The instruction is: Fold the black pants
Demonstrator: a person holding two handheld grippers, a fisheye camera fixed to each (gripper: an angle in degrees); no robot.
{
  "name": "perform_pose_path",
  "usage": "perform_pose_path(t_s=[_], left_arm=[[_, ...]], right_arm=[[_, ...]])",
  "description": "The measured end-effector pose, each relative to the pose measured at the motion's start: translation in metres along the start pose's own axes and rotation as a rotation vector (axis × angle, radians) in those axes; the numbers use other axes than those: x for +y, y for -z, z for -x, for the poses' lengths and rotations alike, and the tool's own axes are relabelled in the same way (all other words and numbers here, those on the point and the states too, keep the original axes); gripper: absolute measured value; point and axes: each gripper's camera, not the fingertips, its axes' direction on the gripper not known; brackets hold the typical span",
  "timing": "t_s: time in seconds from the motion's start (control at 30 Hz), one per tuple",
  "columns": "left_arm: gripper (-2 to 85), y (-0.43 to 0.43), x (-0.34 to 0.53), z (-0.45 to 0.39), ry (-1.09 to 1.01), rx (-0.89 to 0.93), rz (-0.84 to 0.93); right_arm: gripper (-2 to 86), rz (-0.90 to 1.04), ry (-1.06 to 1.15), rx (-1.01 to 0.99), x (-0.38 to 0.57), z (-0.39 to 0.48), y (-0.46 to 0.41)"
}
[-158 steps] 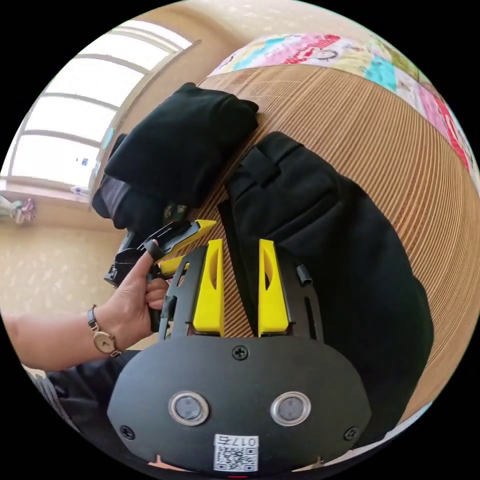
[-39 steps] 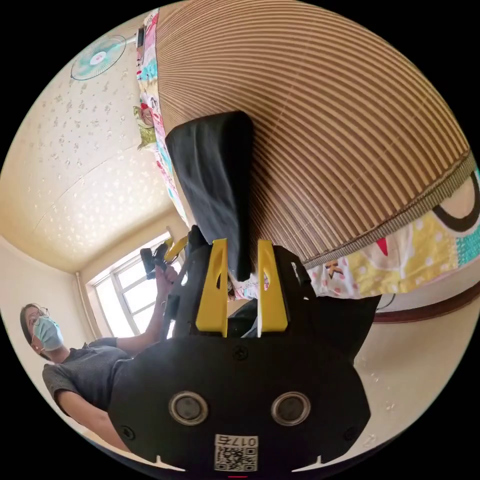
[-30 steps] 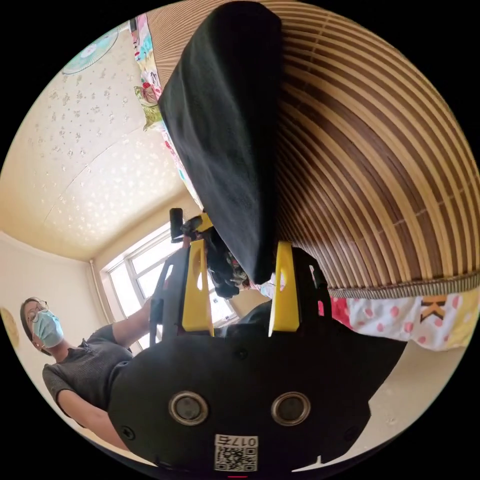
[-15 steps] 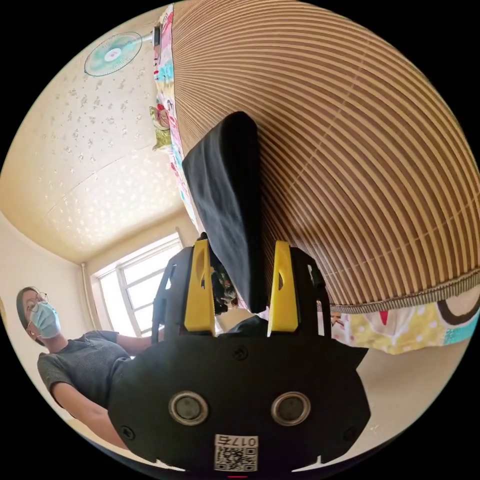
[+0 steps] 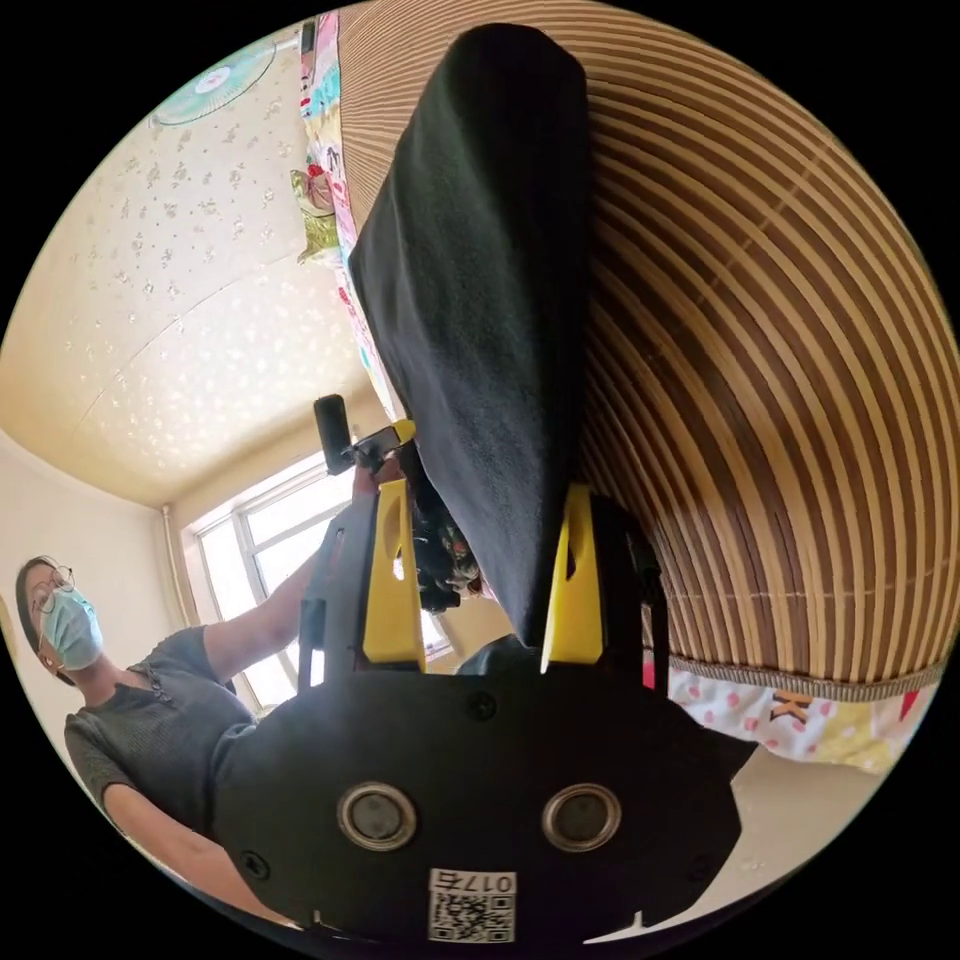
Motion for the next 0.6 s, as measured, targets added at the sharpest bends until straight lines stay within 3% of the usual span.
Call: perform_pose_path(t_s=[0.17, 0.37, 0.5, 0.6], left_arm=[[17.6, -0.013, 0.028, 0.012, 0.093, 0.053, -0.035], [15.7, -0.022, 0.016, 0.043, 0.174, 0.234, 0.028], [11.7, -0.028, 0.004, 0.058, 0.207, 0.426, 0.089], [10.7, -0.012, -0.002, 0.035, 0.133, 0.459, 0.077]], right_arm=[[17.4, 0.015, 0.014, 0.091, 0.025, 0.003, 0.018], [14.5, 0.014, 0.013, -0.026, 0.016, -0.006, 0.005], [12.1, 0.152, -0.016, -0.256, -0.006, -0.01, -0.018], [9.6, 0.172, 0.102, -0.288, 0.001, 0.02, -0.003]])
